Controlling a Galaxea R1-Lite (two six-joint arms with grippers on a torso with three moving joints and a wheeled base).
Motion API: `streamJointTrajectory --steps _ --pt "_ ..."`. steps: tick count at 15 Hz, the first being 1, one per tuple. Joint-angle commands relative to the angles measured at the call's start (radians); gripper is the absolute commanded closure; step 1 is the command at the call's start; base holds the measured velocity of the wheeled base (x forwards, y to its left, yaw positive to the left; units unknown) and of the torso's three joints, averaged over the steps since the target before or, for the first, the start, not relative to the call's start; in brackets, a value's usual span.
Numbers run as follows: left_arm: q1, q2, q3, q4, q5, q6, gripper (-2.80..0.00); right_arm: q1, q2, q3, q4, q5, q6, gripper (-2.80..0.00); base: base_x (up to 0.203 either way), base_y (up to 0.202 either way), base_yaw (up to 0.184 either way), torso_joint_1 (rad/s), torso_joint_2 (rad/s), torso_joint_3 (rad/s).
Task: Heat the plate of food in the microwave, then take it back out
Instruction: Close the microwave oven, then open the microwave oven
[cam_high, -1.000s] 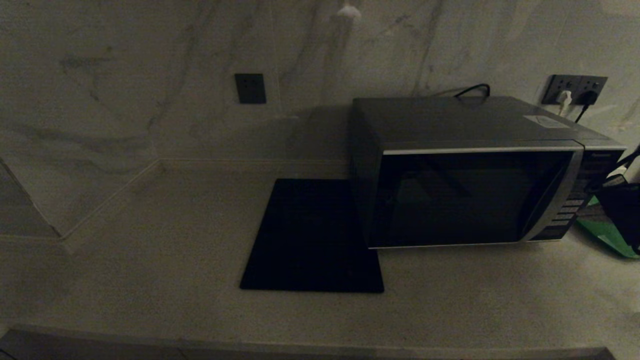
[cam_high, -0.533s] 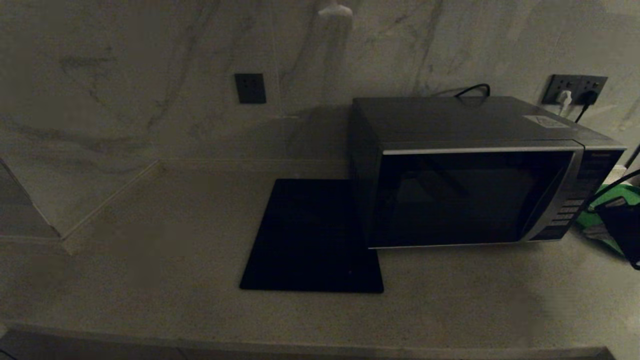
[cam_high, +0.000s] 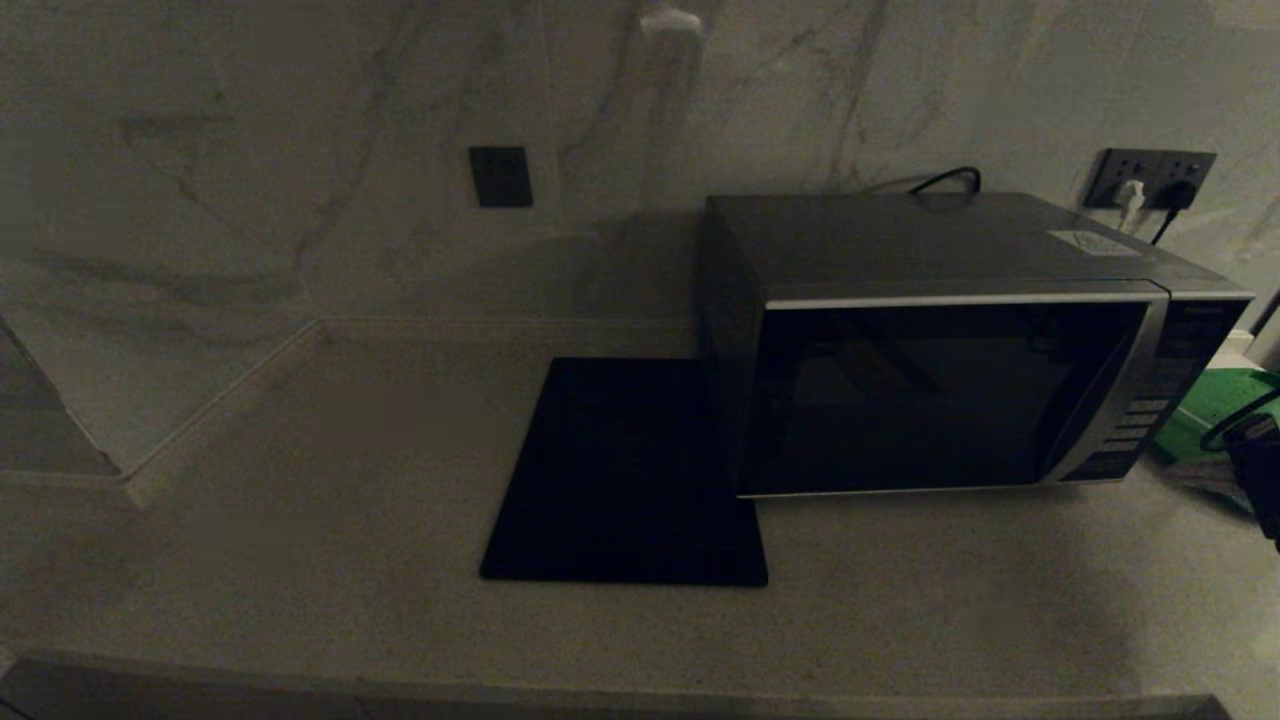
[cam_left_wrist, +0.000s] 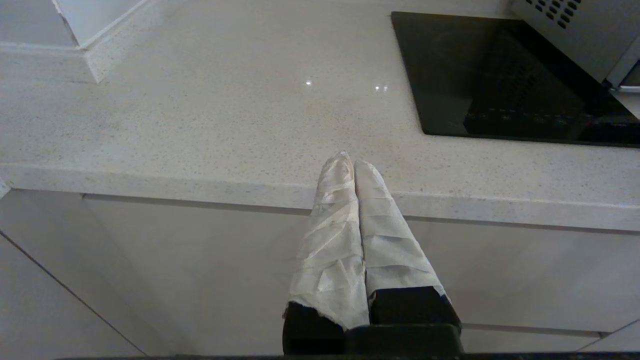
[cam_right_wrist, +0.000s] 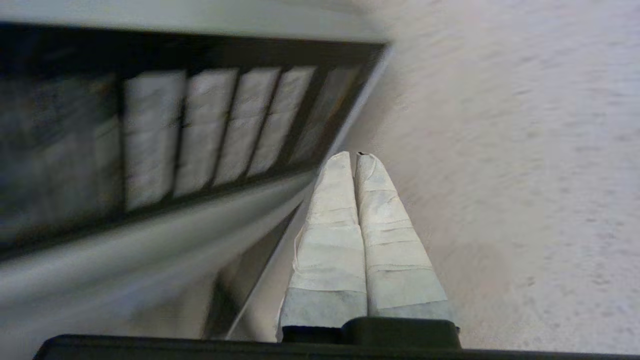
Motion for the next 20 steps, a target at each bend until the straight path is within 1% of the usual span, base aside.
streamJointTrajectory --steps 1,2,4,5,6,7,8,9,10,11,12,14,17,20 --pt "0.000 -0.002 0.000 0.000 0.000 0.000 0.00 -0.061 -0.001 0.021 -0.009 0.243 -0.033 0.00 0.000 0.000 0.000 0.000 0.00 0.000" --pt "0.000 -0.002 0.000 0.000 0.000 0.000 0.00 -0.081 0.002 0.064 -0.041 0.315 -0.059 0.00 0.000 0.000 0.000 0.000 0.00 0.000" --pt "0.000 -0.002 -0.002 0.000 0.000 0.000 0.00 -0.086 0.019 0.141 -0.137 0.322 -0.081 0.00 0.000 0.000 0.000 0.000 0.00 0.000" --pt "0.000 -0.002 0.000 0.000 0.000 0.000 0.00 -0.083 0.029 0.176 -0.194 0.321 -0.112 0.00 0.000 0.000 0.000 0.000 0.00 0.000" --pt "0.000 -0.002 0.000 0.000 0.000 0.000 0.00 -0.078 0.038 0.191 -0.224 0.320 -0.168 0.00 0.000 0.000 0.000 0.000 0.00 0.000" --pt "0.000 -0.002 0.000 0.000 0.000 0.000 0.00 -0.075 0.044 0.199 -0.232 0.307 -0.233 0.00 0.000 0.000 0.000 0.000 0.00 0.000" --pt "0.000 -0.002 0.000 0.000 0.000 0.000 0.00 -0.074 0.051 0.202 -0.235 0.277 -0.299 0.00 0.000 0.000 0.000 0.000 0.00 0.000" --pt "0.000 -0.002 0.000 0.000 0.000 0.000 0.00 -0.075 0.063 0.204 -0.237 0.225 -0.358 0.00 0.000 0.000 0.000 0.000 0.00 0.000" --pt "0.000 -0.002 0.000 0.000 0.000 0.000 0.00 -0.075 0.070 0.205 -0.239 0.178 -0.398 0.00 0.000 0.000 0.000 0.000 0.00 0.000" --pt "0.000 -0.002 0.000 0.000 0.000 0.000 0.00 -0.075 0.078 0.202 -0.250 0.156 -0.404 0.00 0.000 0.000 0.000 0.000 0.00 0.000" --pt "0.000 -0.002 0.000 0.000 0.000 0.000 0.00 -0.075 0.083 0.200 -0.270 0.153 -0.404 0.00 0.000 0.000 0.000 0.000 0.00 0.000" --pt "0.000 -0.002 0.000 0.000 0.000 0.000 0.00 -0.071 0.093 0.200 -0.348 0.140 -0.404 0.00 0.000 0.000 0.000 0.000 0.00 0.000" --pt "0.000 -0.002 0.000 0.000 0.000 0.000 0.00 -0.036 0.140 0.199 -0.434 0.128 -0.403 0.00 0.000 0.000 0.000 0.000 0.00 0.000" --pt "0.000 -0.002 0.000 0.000 0.000 0.000 0.00 0.023 0.196 0.199 -0.495 0.119 -0.390 0.00 0.000 0.000 0.000 0.000 0.00 0.000"
